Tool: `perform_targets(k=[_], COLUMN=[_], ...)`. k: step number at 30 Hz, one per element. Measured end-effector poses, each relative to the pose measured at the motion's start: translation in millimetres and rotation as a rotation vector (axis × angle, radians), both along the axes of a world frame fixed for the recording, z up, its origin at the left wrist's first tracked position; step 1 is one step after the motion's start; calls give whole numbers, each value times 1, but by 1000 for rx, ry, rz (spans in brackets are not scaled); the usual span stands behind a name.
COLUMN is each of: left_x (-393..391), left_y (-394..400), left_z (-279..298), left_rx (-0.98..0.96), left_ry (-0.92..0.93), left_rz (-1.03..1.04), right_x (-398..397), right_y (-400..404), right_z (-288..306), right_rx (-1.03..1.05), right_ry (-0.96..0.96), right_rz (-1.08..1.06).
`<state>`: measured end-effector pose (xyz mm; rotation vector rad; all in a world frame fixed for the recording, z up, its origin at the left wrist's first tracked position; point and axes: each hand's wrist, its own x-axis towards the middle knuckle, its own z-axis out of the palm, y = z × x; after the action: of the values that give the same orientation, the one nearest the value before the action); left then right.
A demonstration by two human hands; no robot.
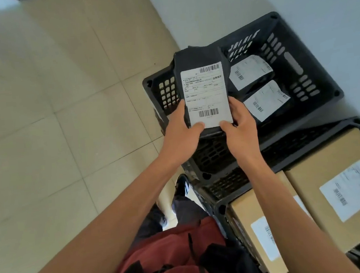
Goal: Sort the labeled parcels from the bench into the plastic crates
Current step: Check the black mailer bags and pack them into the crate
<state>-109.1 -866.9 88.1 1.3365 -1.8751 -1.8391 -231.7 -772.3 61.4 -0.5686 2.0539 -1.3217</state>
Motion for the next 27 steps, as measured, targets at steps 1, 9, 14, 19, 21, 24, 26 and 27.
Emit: perform_targets(k=[1,9,14,19,21,24,26,27], left_x=[-4,-14,-20,-29,-33,-40,-45,-47], left_y=[-1,-9,-5,-8,-10,-12,-13,-14], left_z=[-3,-24,-37,-41,-43,-47,-53,-58], left_rx=[21,248,426,569,601,631,648,649], left_ry=[-19,-42,-53,9,26,8,-23,-45], left_rz=[4,130,245,350,371,429,480,502], right_x=[-5,-12,-22,-31,-34,-38,-40,-40], right_y=[-2,-2,-2,-16,-20,-23,-23,-24], right_z=[-4,-23,-39,-54,-60,-69,-77,-81], right_rx=[17,86,139,164,174,189,206,215], right_ry=[-14,-80,-105,-136,-145,-142,-138,-132], right_rz=[-1,28,142,231,254,285,311,321])
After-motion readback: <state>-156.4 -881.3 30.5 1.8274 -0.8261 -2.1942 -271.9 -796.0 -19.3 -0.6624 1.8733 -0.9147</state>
